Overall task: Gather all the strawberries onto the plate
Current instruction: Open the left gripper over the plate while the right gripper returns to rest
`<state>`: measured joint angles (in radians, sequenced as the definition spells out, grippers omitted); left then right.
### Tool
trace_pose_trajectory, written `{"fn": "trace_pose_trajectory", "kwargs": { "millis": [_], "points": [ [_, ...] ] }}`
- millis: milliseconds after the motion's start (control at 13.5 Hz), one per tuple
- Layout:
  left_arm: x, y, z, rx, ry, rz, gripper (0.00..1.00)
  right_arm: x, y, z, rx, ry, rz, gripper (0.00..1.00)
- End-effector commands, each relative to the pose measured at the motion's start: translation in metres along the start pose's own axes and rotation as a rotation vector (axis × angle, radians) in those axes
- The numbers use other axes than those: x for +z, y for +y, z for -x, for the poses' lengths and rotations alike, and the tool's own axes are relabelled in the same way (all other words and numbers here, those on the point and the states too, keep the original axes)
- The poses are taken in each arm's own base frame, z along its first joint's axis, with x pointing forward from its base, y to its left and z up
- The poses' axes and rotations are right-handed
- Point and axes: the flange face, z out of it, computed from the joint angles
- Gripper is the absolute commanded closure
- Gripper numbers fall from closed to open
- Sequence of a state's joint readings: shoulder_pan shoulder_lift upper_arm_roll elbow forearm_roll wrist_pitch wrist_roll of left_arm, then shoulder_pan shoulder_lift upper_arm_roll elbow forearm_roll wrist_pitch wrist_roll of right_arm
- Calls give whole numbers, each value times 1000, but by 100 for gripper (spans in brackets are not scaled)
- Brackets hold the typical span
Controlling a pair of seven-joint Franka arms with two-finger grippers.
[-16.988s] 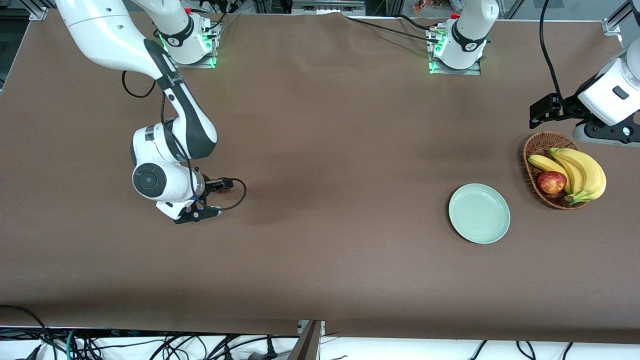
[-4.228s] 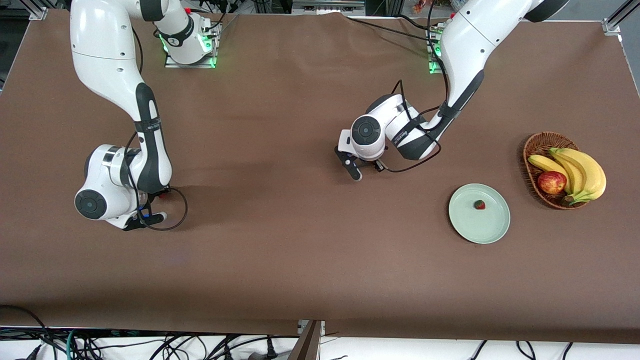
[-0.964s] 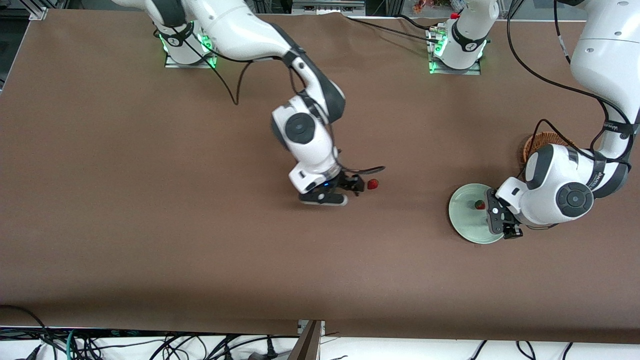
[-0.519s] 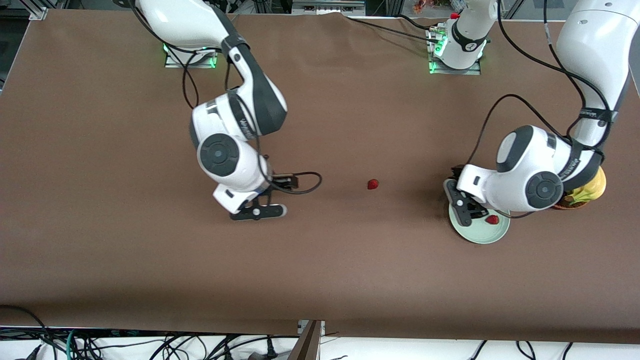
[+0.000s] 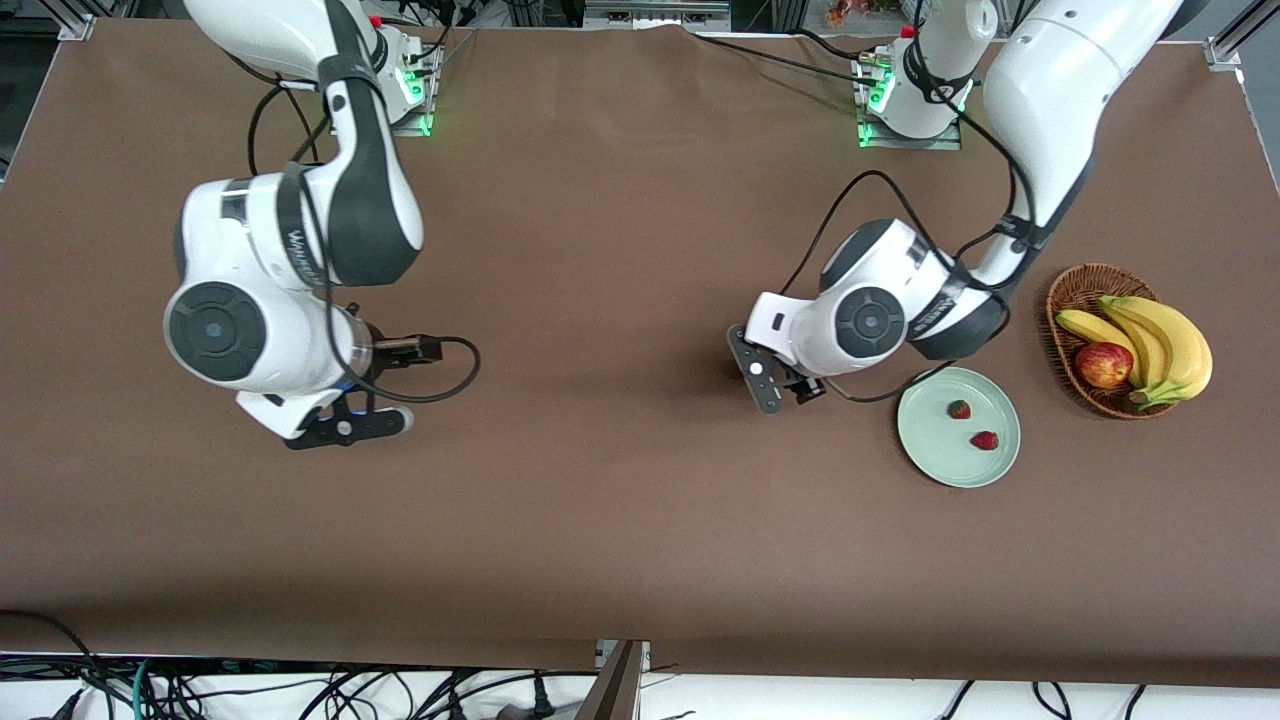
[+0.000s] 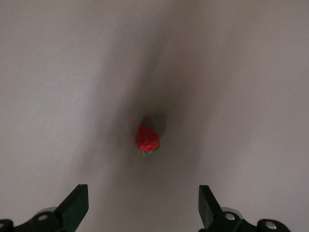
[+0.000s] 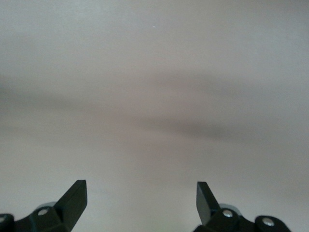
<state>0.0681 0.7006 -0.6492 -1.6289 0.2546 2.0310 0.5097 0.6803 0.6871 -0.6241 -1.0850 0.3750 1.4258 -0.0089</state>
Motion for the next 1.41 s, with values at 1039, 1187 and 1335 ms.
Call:
{"fn": "trace_pose_trajectory", "kwargs": {
  "millis": [1039, 1187, 1335],
  "points": [
    [93, 38, -32, 150, -146, -276, 42, -88, 140, 174, 98, 15, -10, 0],
    [95, 39, -31, 148, -149, -273, 74, -115, 151, 189, 122, 86, 5, 0],
    [95, 38, -31, 148, -149, -273, 91, -144, 149, 202, 121, 165, 12, 0]
  ]
}}
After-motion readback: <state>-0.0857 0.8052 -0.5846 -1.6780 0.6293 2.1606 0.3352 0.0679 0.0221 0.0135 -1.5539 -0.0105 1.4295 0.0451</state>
